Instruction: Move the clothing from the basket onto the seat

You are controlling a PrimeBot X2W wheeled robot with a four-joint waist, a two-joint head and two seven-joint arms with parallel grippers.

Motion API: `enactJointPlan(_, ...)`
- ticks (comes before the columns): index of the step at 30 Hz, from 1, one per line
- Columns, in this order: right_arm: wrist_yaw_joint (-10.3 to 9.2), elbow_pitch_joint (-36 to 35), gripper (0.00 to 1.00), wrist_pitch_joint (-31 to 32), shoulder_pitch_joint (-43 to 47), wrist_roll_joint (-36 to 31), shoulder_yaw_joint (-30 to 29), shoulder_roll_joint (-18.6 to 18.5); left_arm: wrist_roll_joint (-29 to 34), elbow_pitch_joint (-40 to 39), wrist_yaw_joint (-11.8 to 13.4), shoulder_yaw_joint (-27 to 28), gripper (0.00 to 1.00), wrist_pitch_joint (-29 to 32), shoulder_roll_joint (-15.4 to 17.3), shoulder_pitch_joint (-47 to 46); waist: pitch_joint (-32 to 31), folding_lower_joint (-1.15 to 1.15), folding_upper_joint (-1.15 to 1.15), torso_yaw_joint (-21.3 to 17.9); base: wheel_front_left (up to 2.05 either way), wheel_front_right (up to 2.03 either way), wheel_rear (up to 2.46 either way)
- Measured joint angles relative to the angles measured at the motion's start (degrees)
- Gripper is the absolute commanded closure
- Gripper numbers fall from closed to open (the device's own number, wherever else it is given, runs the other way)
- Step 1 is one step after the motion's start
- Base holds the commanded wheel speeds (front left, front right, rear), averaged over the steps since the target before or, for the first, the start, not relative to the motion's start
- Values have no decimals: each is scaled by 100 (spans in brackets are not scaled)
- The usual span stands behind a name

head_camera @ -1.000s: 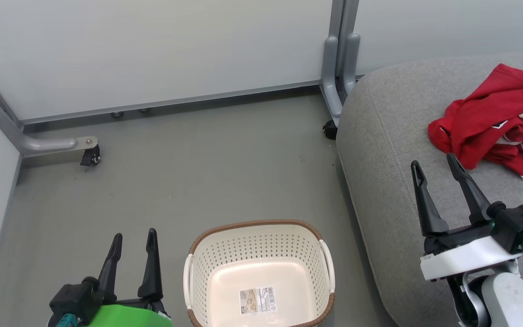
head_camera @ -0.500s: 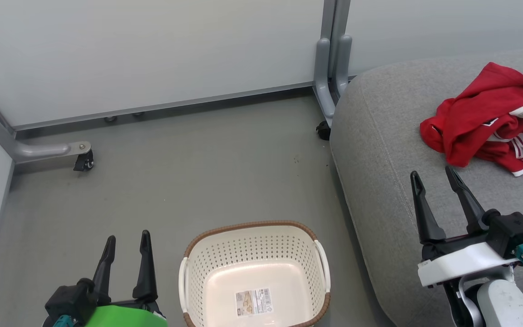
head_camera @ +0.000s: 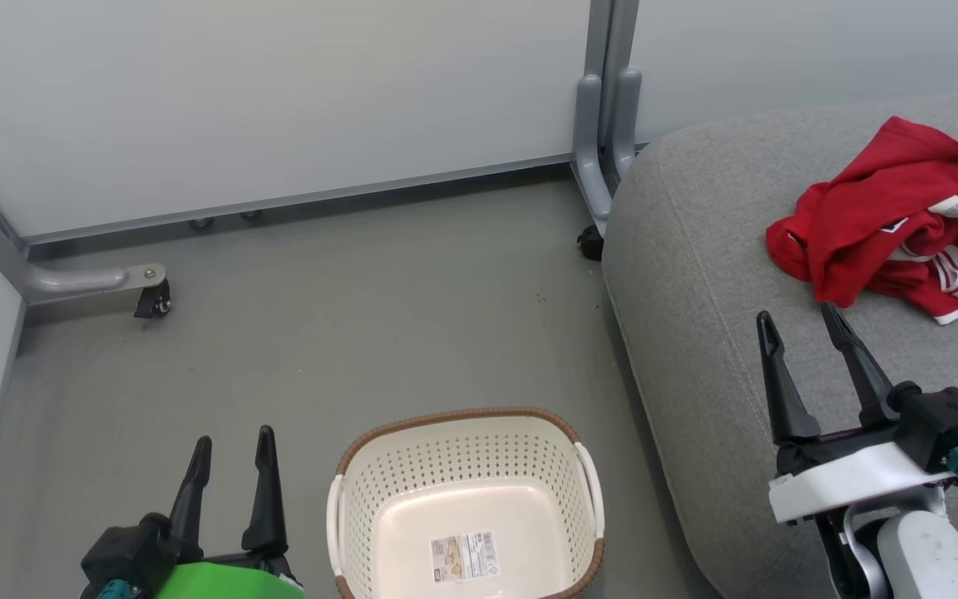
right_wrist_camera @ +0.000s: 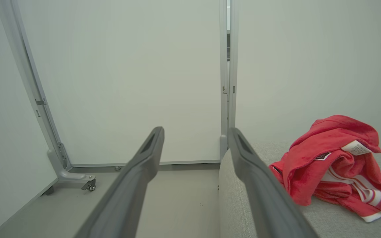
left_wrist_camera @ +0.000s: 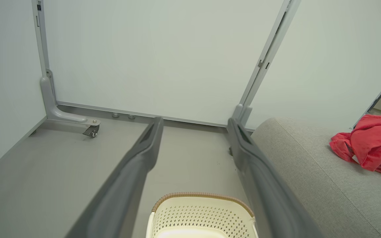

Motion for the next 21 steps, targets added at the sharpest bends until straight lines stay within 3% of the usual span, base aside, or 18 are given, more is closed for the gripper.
enactJointPlan(13, 0, -13, 0, 0, 1, 47, 87, -52, -126, 2, -14, 98, 0, 0, 1, 43, -38, 0, 0, -12, 0, 0, 0)
enactJointPlan(21, 0, -25, 0, 0, -1, 73, 82, -60, -454, 83, -165, 2, 0, 0, -3, 57, -20, 0, 0, -20, 0, 0, 0)
